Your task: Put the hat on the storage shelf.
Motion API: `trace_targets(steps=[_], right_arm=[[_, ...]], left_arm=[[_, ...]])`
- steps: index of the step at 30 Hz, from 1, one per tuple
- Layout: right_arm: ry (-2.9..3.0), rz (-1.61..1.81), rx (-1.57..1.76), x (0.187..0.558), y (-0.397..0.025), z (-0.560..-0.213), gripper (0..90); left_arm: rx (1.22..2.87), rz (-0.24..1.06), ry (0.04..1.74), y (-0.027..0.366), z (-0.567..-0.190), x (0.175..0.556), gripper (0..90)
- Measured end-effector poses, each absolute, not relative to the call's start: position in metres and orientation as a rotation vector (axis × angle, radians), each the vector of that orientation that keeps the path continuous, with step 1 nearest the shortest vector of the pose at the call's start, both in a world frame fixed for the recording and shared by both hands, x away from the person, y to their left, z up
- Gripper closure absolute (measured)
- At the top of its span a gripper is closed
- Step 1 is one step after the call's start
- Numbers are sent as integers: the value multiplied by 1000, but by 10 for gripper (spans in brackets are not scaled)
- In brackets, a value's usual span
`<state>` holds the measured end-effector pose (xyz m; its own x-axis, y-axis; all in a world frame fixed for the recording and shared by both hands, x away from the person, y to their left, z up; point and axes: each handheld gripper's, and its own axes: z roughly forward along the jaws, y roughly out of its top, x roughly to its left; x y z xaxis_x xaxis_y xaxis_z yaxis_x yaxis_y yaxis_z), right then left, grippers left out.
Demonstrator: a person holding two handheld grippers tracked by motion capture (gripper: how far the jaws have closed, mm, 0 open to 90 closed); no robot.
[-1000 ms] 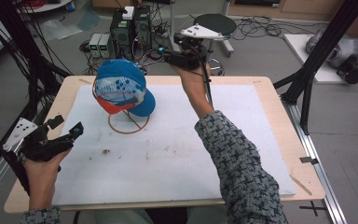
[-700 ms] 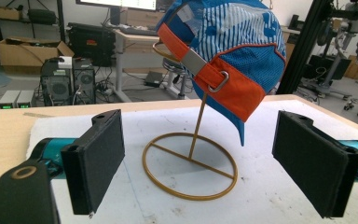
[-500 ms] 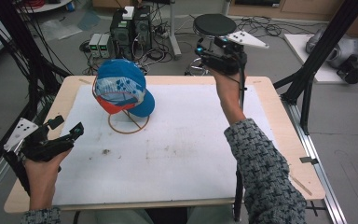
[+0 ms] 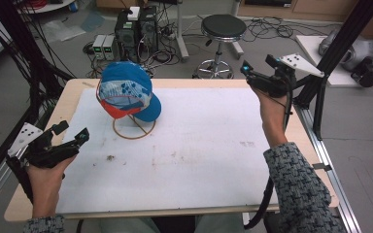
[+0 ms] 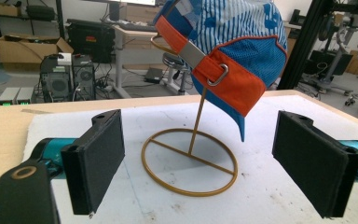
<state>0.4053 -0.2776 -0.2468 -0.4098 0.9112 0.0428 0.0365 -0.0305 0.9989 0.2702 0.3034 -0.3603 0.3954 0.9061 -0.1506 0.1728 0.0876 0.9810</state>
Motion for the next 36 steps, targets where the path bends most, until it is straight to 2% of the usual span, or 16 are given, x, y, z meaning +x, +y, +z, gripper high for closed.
trace_targets(steps=[12, 19, 27, 31, 36], right_arm=[[1464, 1495, 1014, 369, -315, -282, 113], [1424, 1527, 1015, 347, -330, -317, 113], [1432, 1532, 1061, 334, -341, -348, 112], [1473, 1530, 1072, 327, -346, -376, 112], [1468, 1530, 1094, 322, -350, -387, 112]], left_arm=[[1410, 731, 1065, 303, -364, 272, 170], [1422, 730, 1074, 302, -368, 274, 170], [1442, 715, 1090, 300, -376, 277, 169], [1451, 711, 1093, 298, -378, 279, 169], [1462, 705, 1100, 297, -381, 281, 169]])
